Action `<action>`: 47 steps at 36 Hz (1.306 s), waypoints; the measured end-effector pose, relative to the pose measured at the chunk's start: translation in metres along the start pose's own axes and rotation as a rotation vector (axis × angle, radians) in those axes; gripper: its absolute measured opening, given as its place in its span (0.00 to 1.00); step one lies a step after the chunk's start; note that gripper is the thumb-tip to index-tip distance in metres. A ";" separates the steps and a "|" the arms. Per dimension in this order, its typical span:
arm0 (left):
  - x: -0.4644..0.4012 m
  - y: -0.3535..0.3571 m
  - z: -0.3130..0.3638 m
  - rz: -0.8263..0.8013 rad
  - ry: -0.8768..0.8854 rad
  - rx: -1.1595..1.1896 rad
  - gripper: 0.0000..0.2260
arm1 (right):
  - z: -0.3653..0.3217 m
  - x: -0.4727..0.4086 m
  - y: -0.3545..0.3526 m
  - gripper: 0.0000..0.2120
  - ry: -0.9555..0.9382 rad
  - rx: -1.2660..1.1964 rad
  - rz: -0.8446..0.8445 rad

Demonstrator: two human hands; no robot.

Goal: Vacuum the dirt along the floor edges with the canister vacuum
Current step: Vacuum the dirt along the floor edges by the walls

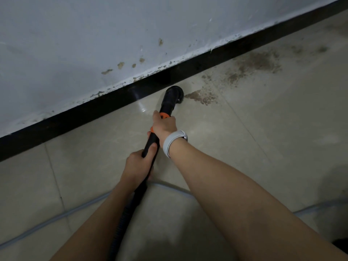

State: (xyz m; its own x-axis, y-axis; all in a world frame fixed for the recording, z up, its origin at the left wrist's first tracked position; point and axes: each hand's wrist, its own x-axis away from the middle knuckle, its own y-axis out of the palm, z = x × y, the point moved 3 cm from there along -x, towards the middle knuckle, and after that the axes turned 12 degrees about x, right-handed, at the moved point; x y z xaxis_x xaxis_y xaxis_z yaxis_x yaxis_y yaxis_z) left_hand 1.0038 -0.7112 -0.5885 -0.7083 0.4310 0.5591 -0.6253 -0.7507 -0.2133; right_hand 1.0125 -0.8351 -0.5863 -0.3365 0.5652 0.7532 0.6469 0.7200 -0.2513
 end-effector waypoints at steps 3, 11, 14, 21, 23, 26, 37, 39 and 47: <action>-0.009 0.009 0.007 -0.031 0.000 -0.026 0.25 | -0.005 -0.009 -0.013 0.22 0.011 -0.022 0.015; -0.008 0.037 0.010 -0.127 0.051 -0.082 0.25 | 0.013 -0.021 -0.045 0.24 0.056 -0.111 0.114; -0.004 0.044 0.008 -0.156 0.058 -0.104 0.24 | 0.021 -0.020 -0.054 0.25 0.073 -0.168 0.146; 0.006 0.059 0.004 -0.256 0.082 -0.226 0.23 | 0.047 -0.010 -0.083 0.20 0.087 -0.305 0.223; 0.011 0.065 0.003 -0.284 0.094 -0.278 0.22 | 0.056 -0.006 -0.090 0.22 0.092 -0.316 0.268; 0.018 0.072 0.002 -0.332 0.089 -0.312 0.22 | 0.067 0.000 -0.102 0.21 0.091 -0.355 0.305; 0.023 0.075 0.004 -0.402 0.076 -0.273 0.23 | 0.081 0.018 -0.108 0.12 -0.034 -0.509 0.323; 0.019 0.071 0.005 -0.386 0.084 -0.271 0.23 | 0.077 0.019 -0.102 0.14 -0.058 -0.508 0.268; 0.013 0.046 0.004 -0.164 0.161 -0.344 0.24 | 0.042 0.000 -0.071 0.16 -0.038 -0.346 0.220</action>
State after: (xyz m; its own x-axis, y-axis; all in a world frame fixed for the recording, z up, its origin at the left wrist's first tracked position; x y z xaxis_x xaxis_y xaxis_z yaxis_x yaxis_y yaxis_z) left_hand 0.9672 -0.7425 -0.5883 -0.6149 0.6247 0.4813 -0.7881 -0.4656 -0.4026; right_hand 0.9378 -0.8693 -0.5943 -0.1850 0.7100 0.6795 0.8960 0.4059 -0.1802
